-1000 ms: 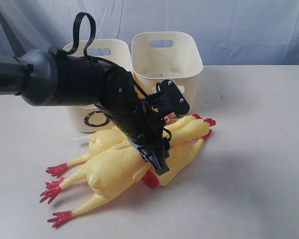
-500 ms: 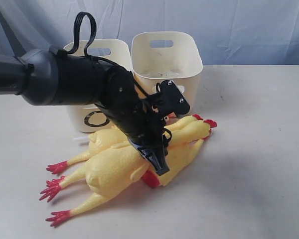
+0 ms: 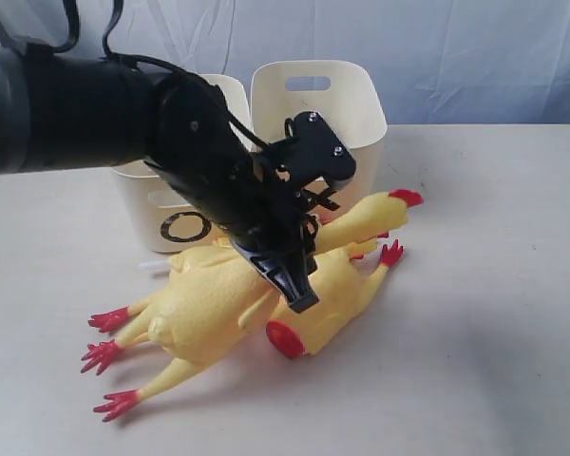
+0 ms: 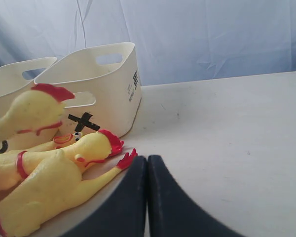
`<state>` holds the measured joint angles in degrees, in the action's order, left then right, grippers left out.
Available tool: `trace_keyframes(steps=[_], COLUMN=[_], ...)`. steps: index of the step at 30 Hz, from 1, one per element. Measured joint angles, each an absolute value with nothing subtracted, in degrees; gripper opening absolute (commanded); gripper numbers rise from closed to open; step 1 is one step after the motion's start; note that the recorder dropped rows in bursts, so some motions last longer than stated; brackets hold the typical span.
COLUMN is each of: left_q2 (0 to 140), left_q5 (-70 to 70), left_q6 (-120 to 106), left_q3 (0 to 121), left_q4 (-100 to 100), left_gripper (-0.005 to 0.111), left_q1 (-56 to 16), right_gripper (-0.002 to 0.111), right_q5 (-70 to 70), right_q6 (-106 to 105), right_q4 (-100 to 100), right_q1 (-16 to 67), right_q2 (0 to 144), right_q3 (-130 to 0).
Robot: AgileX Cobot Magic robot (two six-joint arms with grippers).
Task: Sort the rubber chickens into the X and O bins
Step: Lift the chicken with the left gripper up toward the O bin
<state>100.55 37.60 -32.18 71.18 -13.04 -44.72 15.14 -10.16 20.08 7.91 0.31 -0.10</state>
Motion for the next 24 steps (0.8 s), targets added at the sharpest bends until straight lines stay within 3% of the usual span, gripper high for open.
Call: trace_keyframes(steps=[7,24], left_q2=[98.6,95.8], left_q5=[44.8,54.1], left_q6=[-23.4,5.4], left_q3=[72.5,80.8], left_q4=[-4.8,47.1], left_gripper=[0.0,0.0], left_q1=[-44.7,-44.7], right_gripper=[-0.001,-0.001], right_q5=[15.1,15.1], right_q6=[-10.2,-10.2], right_q4=[20.1,20.1], right_q1=[7.9,7.9], right_q2=[0.3,0.3], right_q3=[-0.1,-0.1])
